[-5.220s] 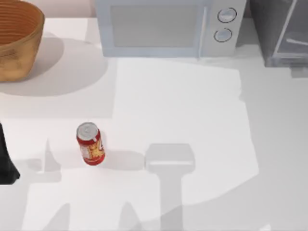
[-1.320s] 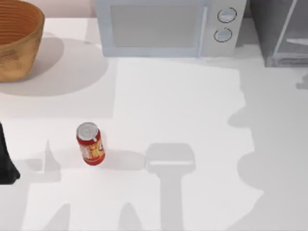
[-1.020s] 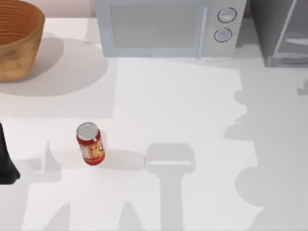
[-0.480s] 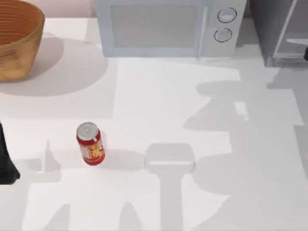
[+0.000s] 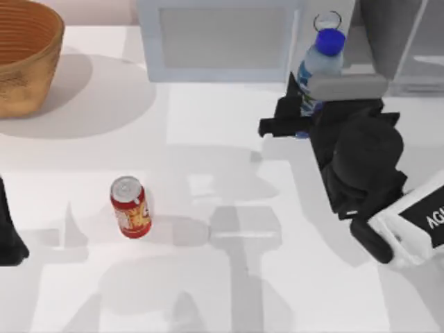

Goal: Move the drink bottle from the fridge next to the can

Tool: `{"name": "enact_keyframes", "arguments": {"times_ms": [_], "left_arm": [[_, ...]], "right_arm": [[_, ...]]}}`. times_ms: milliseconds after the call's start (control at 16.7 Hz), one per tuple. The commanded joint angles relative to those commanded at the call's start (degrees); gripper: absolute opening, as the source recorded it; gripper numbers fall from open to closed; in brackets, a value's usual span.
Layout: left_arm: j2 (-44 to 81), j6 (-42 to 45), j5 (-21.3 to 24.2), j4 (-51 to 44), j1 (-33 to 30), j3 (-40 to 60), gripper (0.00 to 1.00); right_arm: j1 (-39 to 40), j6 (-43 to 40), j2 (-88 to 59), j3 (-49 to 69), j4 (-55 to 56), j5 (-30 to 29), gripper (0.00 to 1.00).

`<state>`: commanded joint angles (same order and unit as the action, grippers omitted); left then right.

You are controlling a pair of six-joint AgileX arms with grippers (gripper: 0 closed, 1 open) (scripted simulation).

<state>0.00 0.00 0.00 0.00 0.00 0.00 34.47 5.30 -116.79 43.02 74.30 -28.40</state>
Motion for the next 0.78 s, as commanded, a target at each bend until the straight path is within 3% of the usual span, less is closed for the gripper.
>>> {"name": "enact_keyframes", "arguments": {"times_ms": [180,420,600,780], "left_arm": [[0.00,0.00,0.00,0.00,0.00,0.00,1.00],[0.00,0.00,0.00,0.00,0.00,0.00,1.00],[0.00,0.00,0.00,0.00,0.00,0.00,1.00],[0.00,0.00,0.00,0.00,0.00,0.00,1.00]], "right_arm": [[11.99,-0.98,-2.97,0.70,1.85,-12.47,0.00],[22.17,-3.35,-5.77,1.15,3.75,-26.25,0.00],[26.22,-5.03,-6.87,1.26,4.63,-32.76,0.00],[27.15,-5.51,-7.09,1.25,4.82,-34.31,0.00]]}}
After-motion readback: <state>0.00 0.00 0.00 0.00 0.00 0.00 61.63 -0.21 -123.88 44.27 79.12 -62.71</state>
